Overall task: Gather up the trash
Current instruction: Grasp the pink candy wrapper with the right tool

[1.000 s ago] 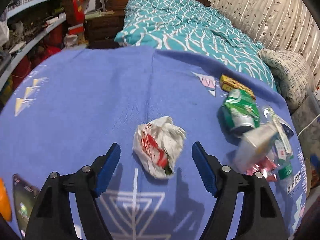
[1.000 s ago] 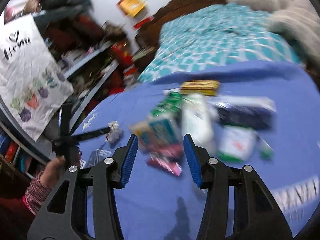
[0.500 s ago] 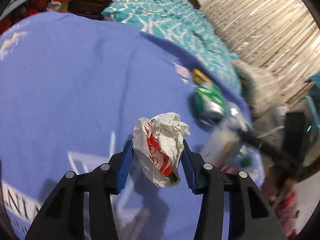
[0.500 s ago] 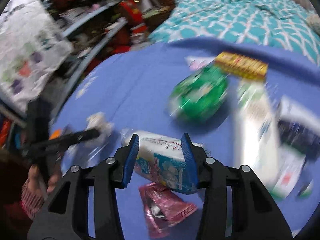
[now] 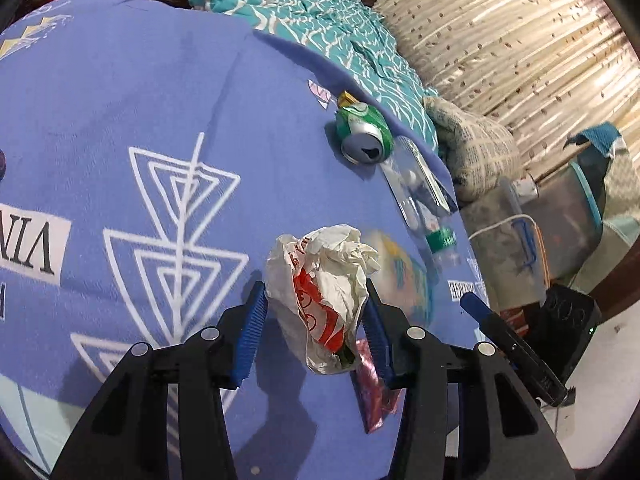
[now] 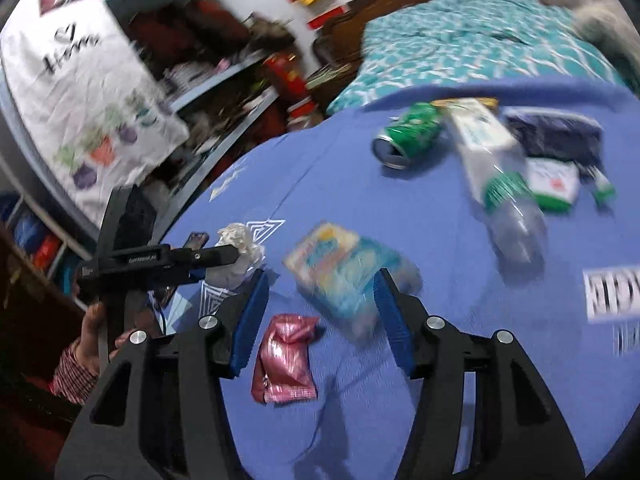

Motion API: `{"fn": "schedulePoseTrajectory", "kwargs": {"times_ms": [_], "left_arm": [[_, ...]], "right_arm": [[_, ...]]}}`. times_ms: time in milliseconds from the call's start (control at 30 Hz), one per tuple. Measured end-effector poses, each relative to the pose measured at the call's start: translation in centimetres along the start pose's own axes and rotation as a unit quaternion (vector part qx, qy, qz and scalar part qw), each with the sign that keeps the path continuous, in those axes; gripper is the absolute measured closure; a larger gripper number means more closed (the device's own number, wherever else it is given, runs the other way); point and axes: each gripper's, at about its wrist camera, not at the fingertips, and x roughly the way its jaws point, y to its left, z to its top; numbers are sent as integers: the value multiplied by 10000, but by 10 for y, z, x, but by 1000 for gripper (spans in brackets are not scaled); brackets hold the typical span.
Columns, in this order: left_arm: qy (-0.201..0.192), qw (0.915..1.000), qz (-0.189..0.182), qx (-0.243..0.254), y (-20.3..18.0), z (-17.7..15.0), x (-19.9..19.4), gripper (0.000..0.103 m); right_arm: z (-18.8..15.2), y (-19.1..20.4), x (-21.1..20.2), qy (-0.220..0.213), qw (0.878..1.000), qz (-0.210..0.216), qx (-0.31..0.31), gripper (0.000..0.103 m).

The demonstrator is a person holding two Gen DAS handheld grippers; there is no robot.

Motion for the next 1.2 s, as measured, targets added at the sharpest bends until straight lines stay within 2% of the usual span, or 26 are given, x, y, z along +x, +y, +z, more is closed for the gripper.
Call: {"fn": "schedulePoseTrajectory", "kwargs": {"times_ms": [100, 200, 267, 367, 633, 767, 933, 1000, 1067, 1133, 1200], "left_arm": [[39, 10000, -43, 9, 0, -4, 0, 59], [93, 9999, -97, 19, -1, -6, 2, 59], [128, 9999, -98, 60, -3, -6, 4, 58], [126, 9998, -47, 172, -8, -11, 3, 58], [126, 9992, 92, 354, -15, -18, 3, 58], [108, 9985, 205, 488, -21, -20, 4, 58], [35, 9970, 327, 695, -31, -23, 2, 58], [19, 9965, 355, 760, -35, -24, 2, 58], [13, 9954, 349, 889, -45, -26, 2, 58], [25, 9945, 309, 1000, -54, -27, 3, 58], [29, 9931, 261, 1140, -66, -28, 4, 58]], "right_arm": [[-17, 9, -4, 40, 10000, 25, 44, 45], [-42, 38, 8, 352, 9986, 44, -396, 45], [-54, 55, 23, 573, 9961, -59, -669, 45], [-64, 58, 42, 815, 9927, -264, -849, 46], [-59, 62, 50, 797, 9904, -499, -1014, 44], [-61, 78, 55, 793, 9859, -744, -1272, 36], [-71, 86, 66, 875, 9773, -1169, -1533, 35], [-75, 84, 69, 900, 9741, -1318, -1604, 36], [-78, 85, 68, 836, 9690, -1504, -1773, 60], [-79, 84, 63, 812, 9686, -1464, -1838, 67], [-81, 80, 56, 796, 9720, -1354, -1748, 70]]}}
